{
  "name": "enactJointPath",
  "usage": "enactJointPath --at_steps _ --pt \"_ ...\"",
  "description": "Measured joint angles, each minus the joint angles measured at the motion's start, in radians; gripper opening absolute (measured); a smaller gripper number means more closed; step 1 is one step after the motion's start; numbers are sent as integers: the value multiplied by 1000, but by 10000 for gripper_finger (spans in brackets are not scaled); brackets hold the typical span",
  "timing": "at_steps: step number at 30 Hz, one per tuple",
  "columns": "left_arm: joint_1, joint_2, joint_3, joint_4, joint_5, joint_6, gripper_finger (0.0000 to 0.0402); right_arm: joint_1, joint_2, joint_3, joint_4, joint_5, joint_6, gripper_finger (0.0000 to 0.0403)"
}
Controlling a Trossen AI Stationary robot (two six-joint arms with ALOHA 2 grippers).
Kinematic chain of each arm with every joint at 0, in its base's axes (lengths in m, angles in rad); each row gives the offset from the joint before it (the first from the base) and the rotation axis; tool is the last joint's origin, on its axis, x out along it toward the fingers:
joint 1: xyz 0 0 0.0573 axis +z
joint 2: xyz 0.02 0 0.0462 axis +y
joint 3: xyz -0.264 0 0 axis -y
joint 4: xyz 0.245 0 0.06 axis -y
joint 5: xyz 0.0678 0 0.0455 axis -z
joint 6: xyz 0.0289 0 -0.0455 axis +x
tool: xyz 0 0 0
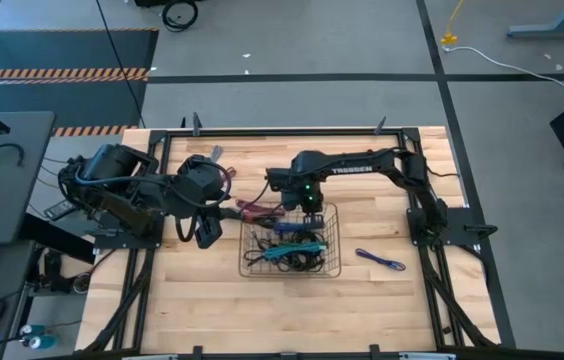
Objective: Pick and place USB-C Cables
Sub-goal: Move the wire basket to the center of the table
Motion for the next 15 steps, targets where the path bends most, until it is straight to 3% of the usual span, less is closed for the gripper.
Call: enactJointPath --at_steps 10,15 --pt "0 0 0 0 0 11 188 -1 -79 -64 96 -20 2 5" --pt "0 0 0 0 0 6 188 13 -109 -64 119 11 -1 50"
